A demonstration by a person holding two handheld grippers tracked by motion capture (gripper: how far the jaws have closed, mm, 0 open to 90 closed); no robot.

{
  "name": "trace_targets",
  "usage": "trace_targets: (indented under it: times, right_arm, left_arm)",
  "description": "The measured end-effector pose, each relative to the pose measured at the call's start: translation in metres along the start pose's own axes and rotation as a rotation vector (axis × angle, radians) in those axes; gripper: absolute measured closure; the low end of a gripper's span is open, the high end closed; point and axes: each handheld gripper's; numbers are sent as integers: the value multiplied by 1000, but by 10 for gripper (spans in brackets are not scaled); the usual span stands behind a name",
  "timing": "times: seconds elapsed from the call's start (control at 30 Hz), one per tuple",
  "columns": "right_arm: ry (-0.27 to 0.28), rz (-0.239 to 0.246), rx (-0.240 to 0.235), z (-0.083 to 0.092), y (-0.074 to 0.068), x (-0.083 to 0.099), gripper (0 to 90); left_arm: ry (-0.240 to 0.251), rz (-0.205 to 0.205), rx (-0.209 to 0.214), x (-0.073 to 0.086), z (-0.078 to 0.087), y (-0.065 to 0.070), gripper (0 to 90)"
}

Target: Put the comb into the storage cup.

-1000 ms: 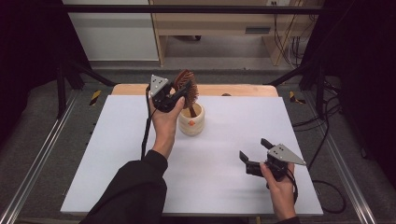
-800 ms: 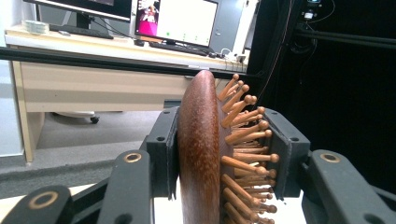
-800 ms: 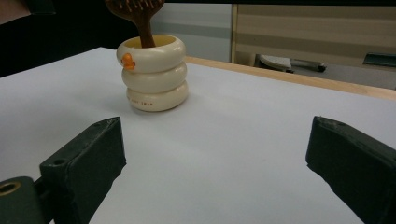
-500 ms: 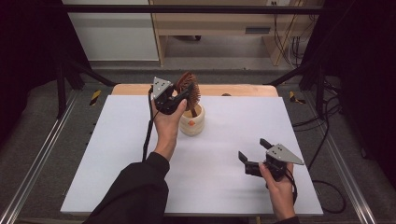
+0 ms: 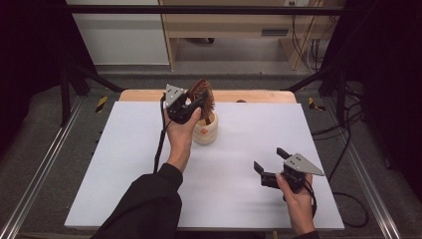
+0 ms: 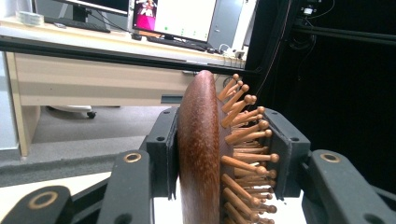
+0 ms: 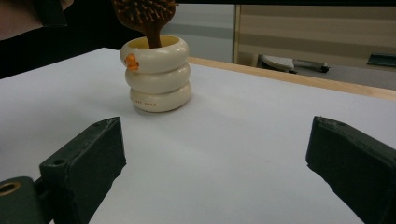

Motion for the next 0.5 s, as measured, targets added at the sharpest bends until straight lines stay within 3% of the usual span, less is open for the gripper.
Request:
trace_targets:
  times: [0.5]
  right_arm:
    - [0,-1,-3,-1,0,0,49]
  left_arm:
    - [-1,6,-8,3,-4,-2,518]
Point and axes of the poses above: each handheld gripper's, and its own axes: z roughly backward along the jaws, x roughly out of its underside, y roughly to its right, and after that the axes turned 14 degrees about z, right-handed
